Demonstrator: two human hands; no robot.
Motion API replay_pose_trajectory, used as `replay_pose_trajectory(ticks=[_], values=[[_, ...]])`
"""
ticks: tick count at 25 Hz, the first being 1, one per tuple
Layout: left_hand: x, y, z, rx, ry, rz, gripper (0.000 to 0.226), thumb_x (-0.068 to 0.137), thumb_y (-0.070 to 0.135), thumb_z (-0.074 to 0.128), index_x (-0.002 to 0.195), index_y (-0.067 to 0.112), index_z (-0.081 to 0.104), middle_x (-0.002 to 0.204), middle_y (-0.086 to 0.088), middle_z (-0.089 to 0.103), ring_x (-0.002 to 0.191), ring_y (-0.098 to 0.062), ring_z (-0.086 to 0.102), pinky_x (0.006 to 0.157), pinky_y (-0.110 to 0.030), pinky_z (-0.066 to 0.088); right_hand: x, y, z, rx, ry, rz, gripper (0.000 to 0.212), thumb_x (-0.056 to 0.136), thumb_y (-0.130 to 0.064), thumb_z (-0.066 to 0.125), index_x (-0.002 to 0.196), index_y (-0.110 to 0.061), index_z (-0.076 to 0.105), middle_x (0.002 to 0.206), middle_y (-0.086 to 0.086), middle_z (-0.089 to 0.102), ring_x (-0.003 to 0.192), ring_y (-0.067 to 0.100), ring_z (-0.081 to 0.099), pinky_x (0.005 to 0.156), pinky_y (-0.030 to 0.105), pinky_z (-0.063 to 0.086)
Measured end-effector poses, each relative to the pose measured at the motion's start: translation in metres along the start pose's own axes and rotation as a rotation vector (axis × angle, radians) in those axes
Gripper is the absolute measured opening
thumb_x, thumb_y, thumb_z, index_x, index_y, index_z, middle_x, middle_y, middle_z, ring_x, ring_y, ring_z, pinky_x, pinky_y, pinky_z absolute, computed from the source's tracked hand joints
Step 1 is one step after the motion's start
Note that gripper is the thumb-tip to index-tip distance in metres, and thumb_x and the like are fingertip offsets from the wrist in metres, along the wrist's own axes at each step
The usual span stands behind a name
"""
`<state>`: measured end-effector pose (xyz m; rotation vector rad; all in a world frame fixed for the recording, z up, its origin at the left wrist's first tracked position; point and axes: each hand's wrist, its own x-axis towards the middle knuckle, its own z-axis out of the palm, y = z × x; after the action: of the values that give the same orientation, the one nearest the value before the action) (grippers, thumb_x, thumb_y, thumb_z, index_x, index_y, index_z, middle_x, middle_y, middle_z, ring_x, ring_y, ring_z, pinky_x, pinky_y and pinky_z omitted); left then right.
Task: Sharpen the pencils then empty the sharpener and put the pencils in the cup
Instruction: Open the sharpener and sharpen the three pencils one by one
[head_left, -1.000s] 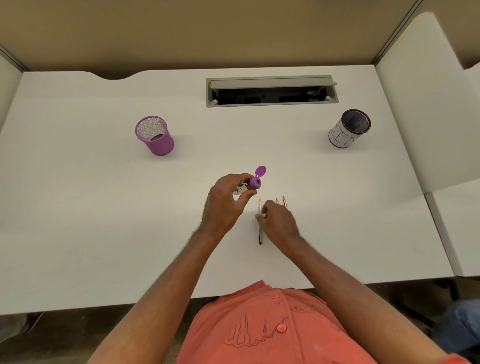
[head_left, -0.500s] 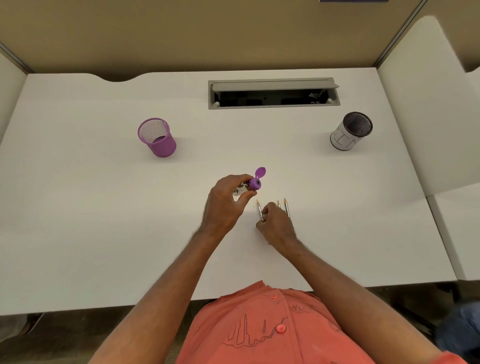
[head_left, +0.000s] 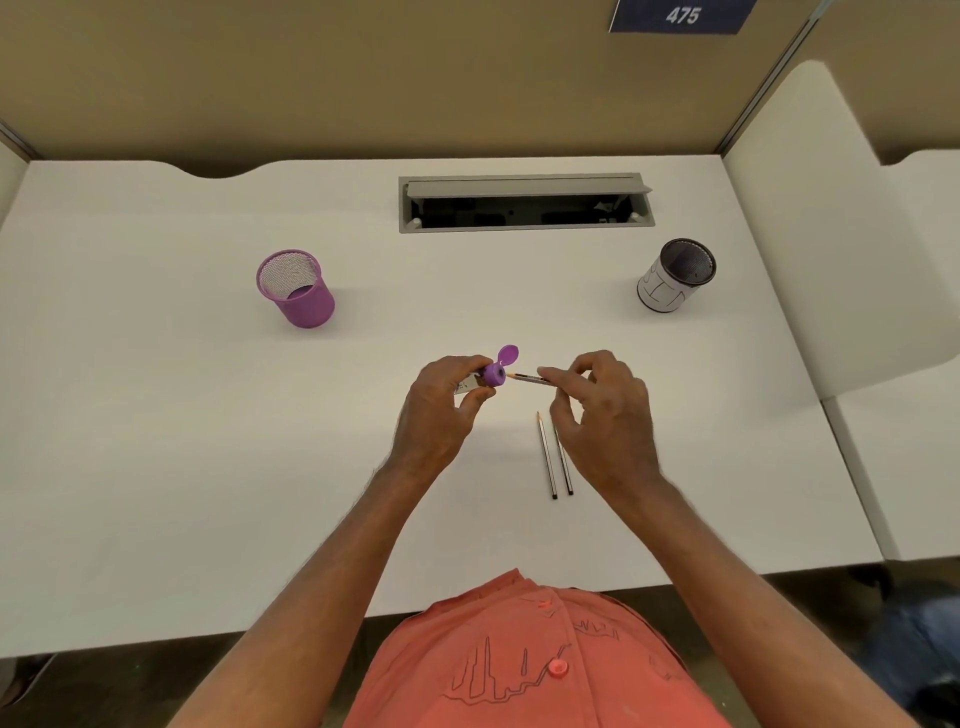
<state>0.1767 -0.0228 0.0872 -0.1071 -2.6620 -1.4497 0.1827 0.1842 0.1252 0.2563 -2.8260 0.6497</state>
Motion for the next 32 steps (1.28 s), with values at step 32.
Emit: replay_pose_trajectory(ticks=[32], values=[[-0.019,0.031,-0.001,0.281,0.044,0.166,0.030,0.085,0.020,0.081,0.114,0.024,0.074,0.108,0.011,0.075,0.095,-0.018,0.064,0.073,-0.031,0.054,0.076,-0.003,-0.052,0.125,-0.905,0.069,0.040,0.100,-0.054,0.053,0.077,-0.026,0.071,0.069,-0.010,0.057,0.063,0.014,0.049,0.058,0.029,0.034]])
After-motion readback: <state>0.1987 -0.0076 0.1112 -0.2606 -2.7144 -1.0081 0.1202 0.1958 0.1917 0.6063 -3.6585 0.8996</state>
